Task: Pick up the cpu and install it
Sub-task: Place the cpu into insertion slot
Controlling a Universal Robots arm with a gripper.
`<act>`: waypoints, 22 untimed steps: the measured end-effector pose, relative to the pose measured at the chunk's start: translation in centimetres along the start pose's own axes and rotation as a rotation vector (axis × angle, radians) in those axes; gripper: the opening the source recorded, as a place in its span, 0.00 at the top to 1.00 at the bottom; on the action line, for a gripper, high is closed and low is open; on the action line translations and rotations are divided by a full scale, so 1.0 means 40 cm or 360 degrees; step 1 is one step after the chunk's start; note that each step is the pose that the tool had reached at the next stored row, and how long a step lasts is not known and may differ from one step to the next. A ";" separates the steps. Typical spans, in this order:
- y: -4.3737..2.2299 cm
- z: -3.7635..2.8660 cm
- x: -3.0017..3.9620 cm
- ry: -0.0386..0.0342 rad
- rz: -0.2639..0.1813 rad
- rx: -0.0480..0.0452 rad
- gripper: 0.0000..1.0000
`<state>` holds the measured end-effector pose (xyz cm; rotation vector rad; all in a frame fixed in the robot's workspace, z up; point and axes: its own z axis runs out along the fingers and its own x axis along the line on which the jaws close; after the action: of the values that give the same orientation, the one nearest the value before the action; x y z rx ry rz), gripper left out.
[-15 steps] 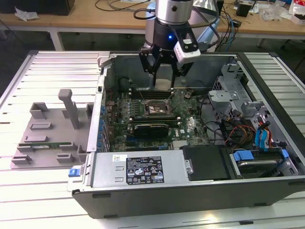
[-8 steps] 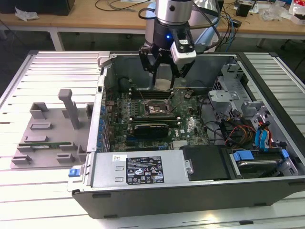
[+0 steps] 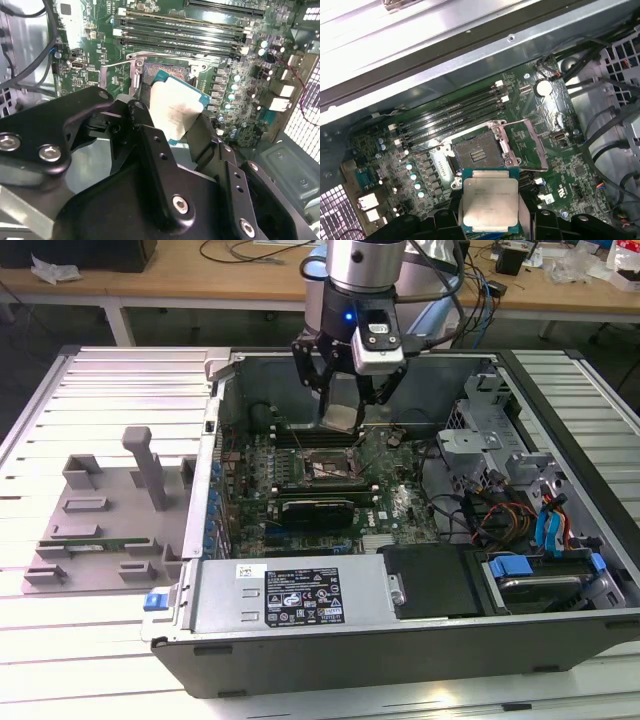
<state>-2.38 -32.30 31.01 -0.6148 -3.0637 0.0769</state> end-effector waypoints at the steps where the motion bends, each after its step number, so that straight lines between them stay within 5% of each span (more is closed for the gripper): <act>1: 0.000 0.000 0.000 0.0001 0.0021 0.0000 0.47; 7: 0.000 0.000 0.000 0.0005 0.0111 0.0000 0.47; 22: 0.000 0.001 0.000 0.0023 0.0468 0.0001 0.47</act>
<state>-2.38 -32.30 30.96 -1.0549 -2.9342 0.0757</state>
